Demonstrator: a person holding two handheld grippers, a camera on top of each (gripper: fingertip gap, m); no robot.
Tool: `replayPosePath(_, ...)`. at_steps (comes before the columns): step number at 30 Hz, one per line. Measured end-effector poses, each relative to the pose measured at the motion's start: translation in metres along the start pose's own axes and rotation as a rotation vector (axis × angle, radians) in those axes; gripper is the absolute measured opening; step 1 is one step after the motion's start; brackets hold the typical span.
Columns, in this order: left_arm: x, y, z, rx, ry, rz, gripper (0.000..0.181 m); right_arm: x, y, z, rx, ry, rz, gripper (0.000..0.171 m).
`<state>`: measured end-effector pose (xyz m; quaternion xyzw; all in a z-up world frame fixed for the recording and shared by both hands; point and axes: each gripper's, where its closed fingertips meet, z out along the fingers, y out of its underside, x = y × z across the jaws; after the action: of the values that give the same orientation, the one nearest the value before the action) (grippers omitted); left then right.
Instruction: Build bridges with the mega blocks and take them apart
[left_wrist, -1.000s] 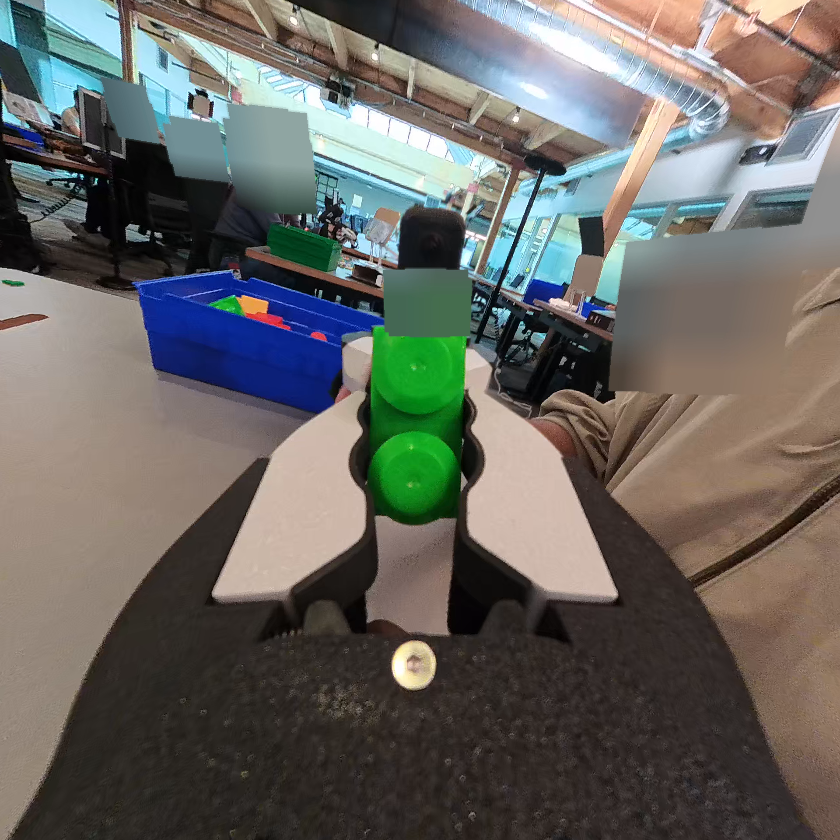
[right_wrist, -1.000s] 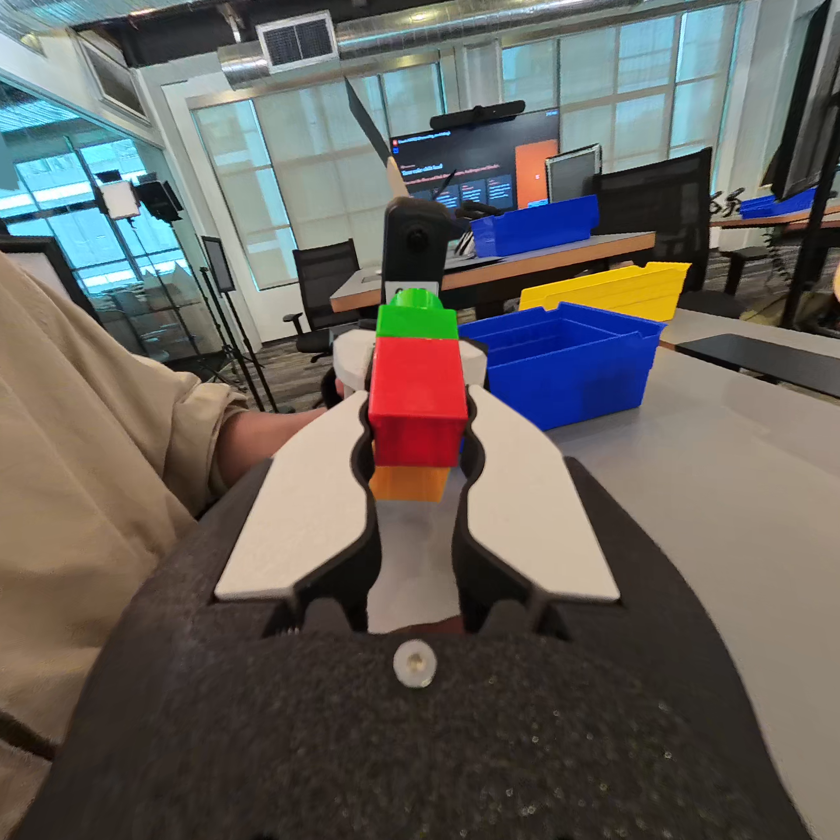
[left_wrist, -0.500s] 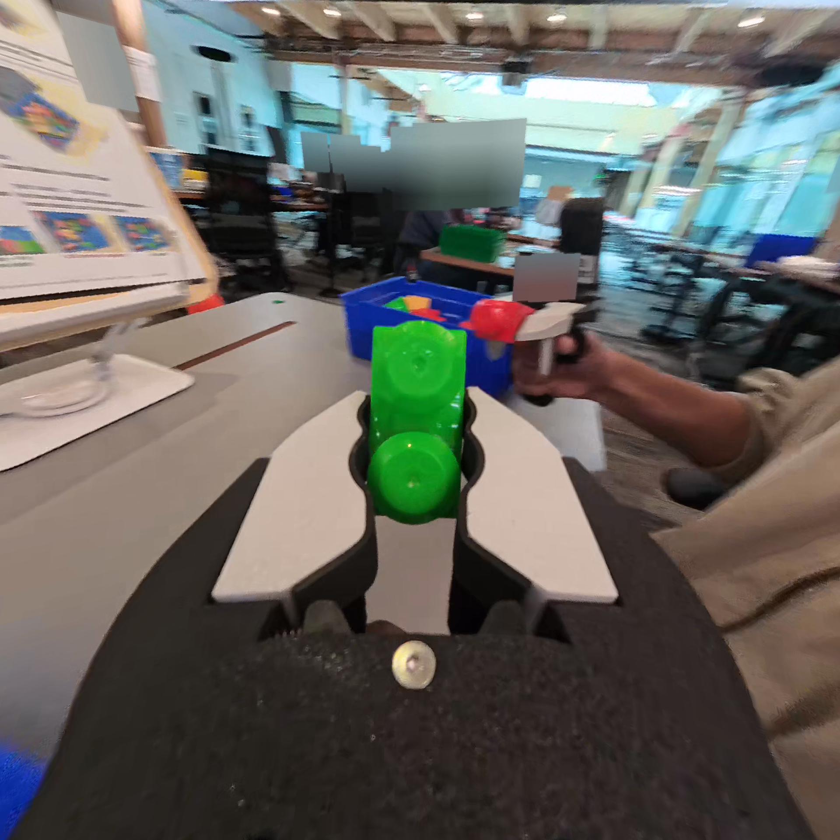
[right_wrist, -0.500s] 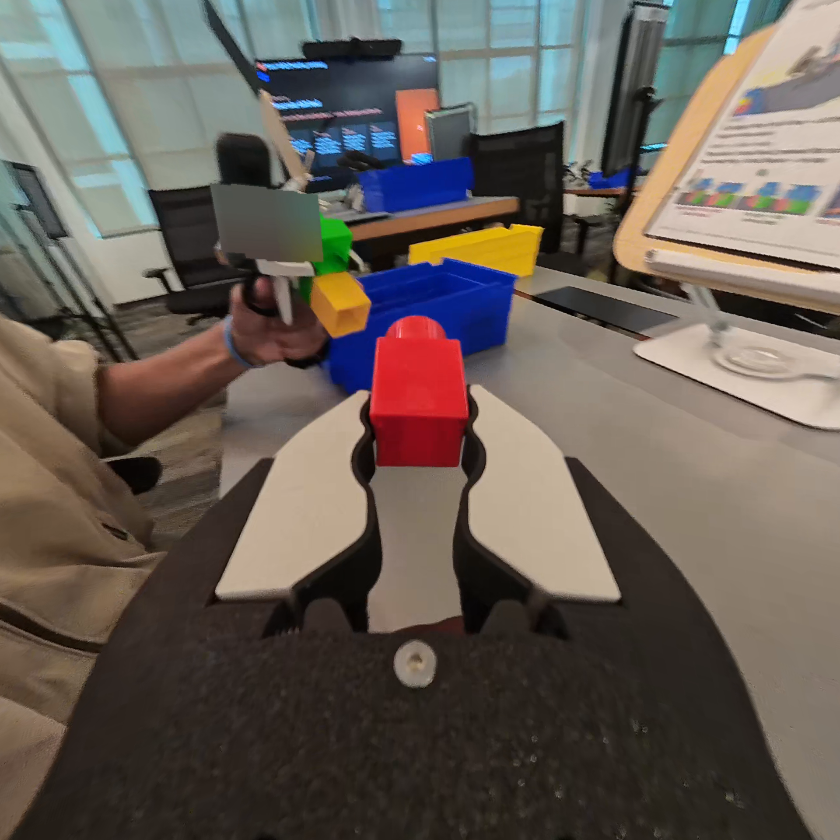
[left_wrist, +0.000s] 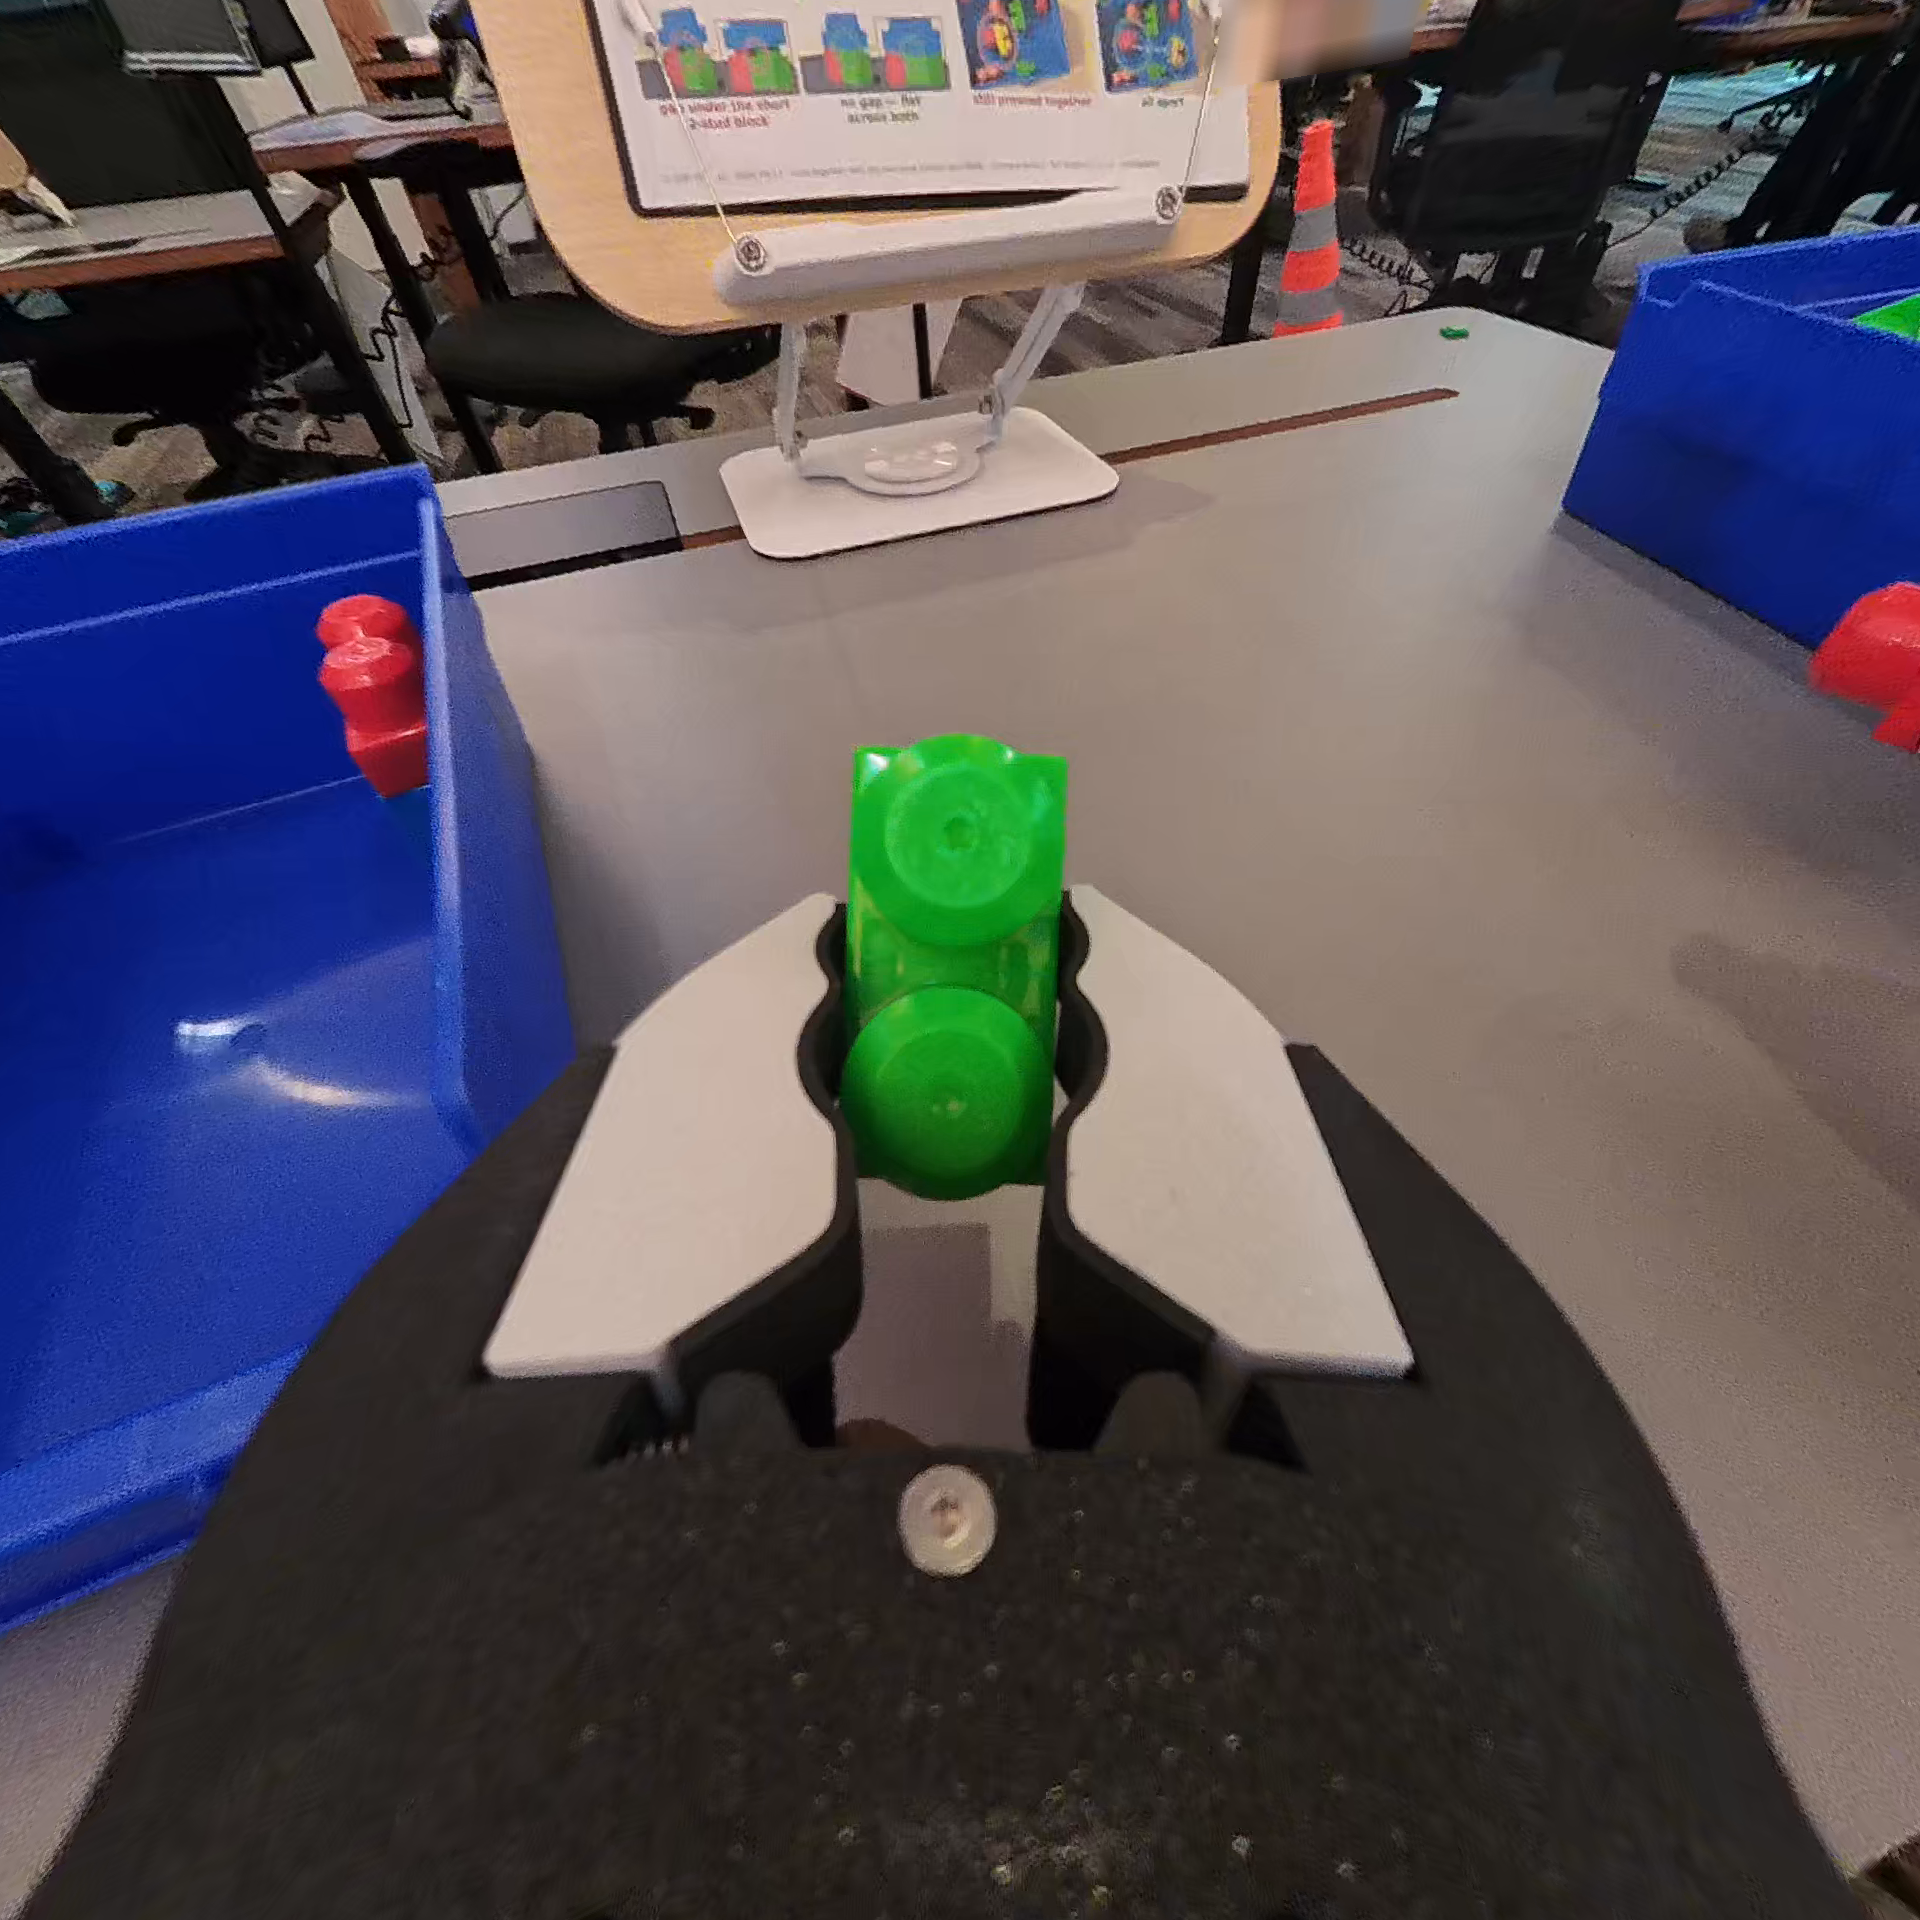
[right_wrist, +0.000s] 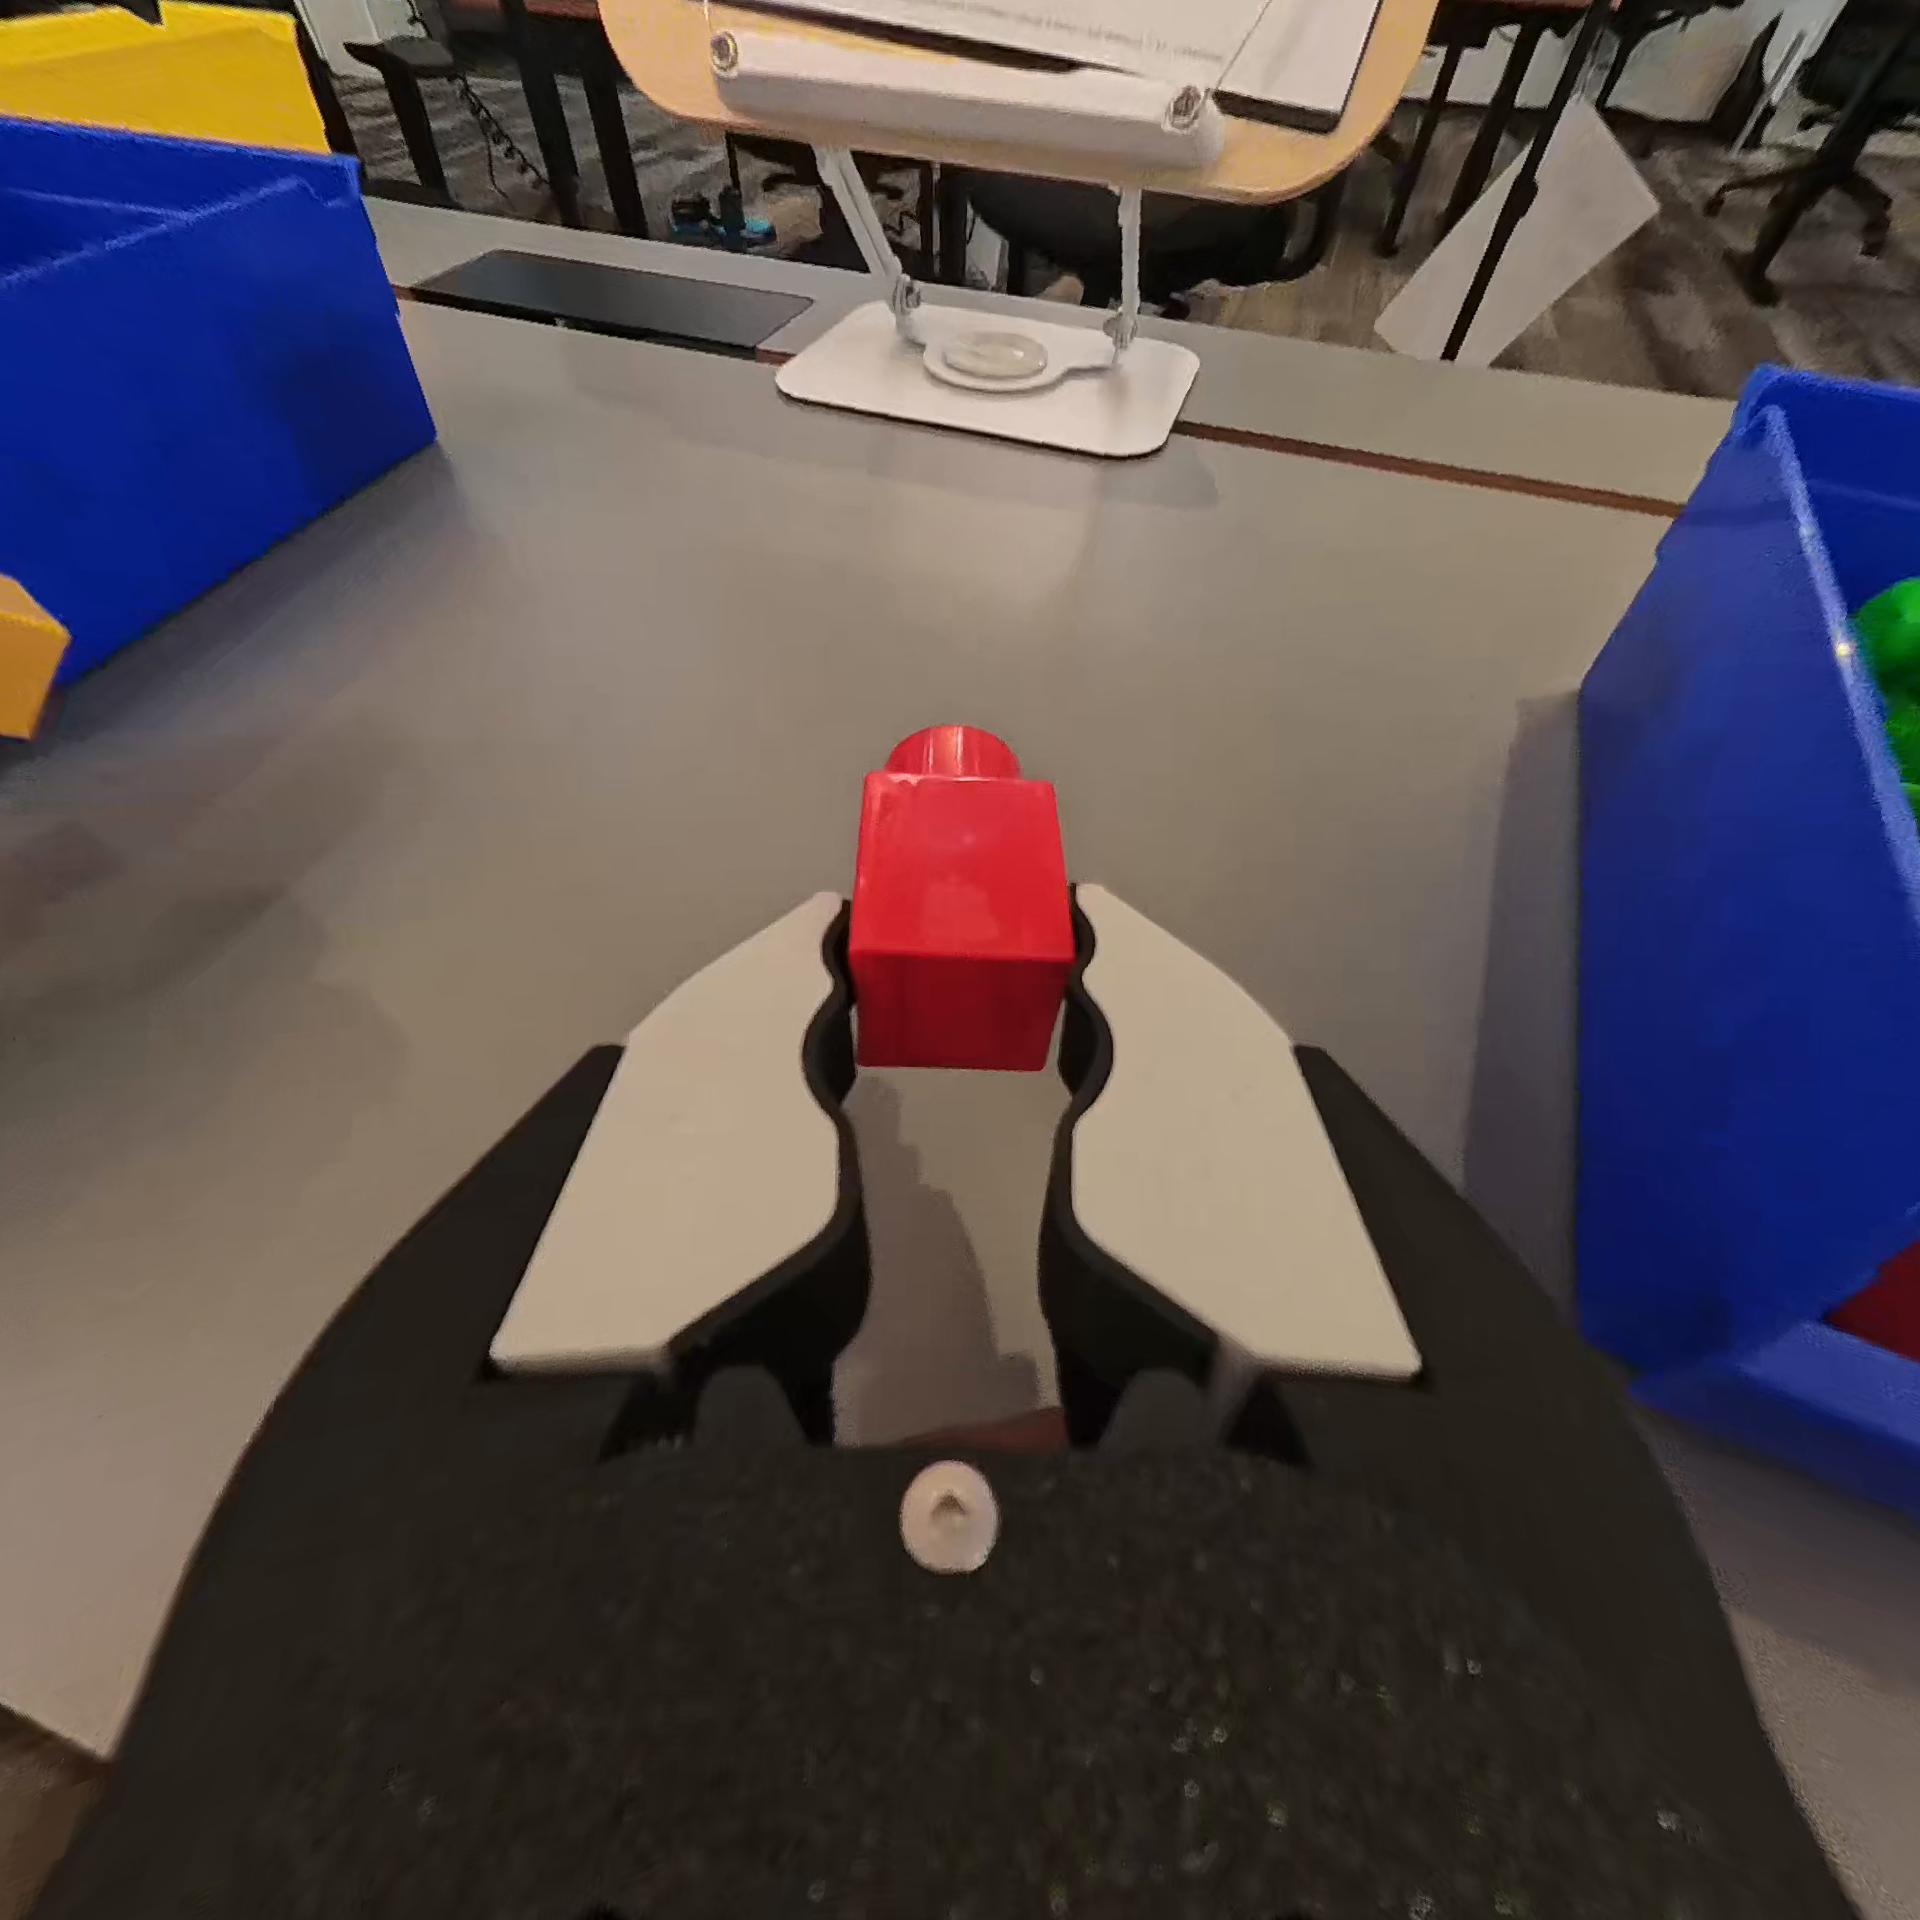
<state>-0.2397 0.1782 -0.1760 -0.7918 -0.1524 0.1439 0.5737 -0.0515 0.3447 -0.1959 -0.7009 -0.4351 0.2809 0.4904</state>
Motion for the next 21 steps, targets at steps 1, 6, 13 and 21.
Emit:
replayPosePath(1, 0.002, 0.001, 0.0, -0.004, 0.011, 0.0, 0.037, 0.002, 0.001, 0.0, -0.001, 0.012, -0.013, 0.036)
replayPosePath(6, 0.008, -0.001, 0.0, 0.0, 0.048, 0.005, 0.037, 0.013, -0.005, -0.004, 0.003, 0.031, -0.022, 0.037)
replayPosePath(13, 0.014, -0.003, -0.002, 0.01, 0.069, 0.02, 0.037, 0.151, -0.082, -0.04, 0.088, 0.288, -0.034, 0.037)
replayPosePath(21, 0.026, 0.001, -0.002, -0.009, 0.123, 0.023, 0.036, 0.319, -0.001, 0.01, -0.339, 0.43, 0.1, 0.037)
